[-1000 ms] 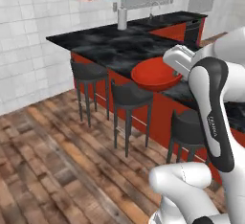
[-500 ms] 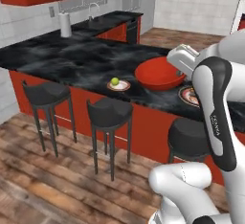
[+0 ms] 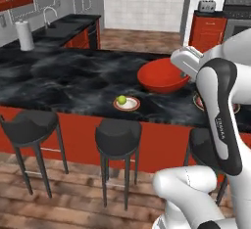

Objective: Take the smaller bowl and place it next to the appetizer plate on the dining counter , and place the larger bowl next to the plate with cooked food.

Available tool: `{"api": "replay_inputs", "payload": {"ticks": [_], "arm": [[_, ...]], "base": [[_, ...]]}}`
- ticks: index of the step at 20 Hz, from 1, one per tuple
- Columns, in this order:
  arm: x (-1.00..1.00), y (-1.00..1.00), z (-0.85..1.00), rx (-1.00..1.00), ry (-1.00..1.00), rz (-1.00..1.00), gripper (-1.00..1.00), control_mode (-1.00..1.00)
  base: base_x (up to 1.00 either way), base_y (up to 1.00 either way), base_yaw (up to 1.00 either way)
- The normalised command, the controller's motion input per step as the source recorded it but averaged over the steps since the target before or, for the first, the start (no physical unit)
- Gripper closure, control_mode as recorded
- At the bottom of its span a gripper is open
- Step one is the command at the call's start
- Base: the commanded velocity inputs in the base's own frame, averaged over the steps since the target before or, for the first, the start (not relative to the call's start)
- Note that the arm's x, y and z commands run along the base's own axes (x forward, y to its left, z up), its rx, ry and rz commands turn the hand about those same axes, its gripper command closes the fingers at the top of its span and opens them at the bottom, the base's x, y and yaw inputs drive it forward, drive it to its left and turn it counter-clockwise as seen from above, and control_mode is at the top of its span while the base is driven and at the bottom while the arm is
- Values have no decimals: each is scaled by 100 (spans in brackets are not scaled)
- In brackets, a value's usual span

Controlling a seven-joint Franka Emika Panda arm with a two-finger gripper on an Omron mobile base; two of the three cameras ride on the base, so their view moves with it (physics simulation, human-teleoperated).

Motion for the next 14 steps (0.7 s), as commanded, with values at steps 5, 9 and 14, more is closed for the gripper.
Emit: {"api": "replay_inputs", "payload": {"ticks": [5,9,14], "arm": [[0,0,0,0,0,0,100,100],[0,0,0,0,0,0,100,100],[3,0,-9,0,0,-2,100,-100]], "base": [[96,75,-39],[98,2,-3],[58,0,-7]]}}
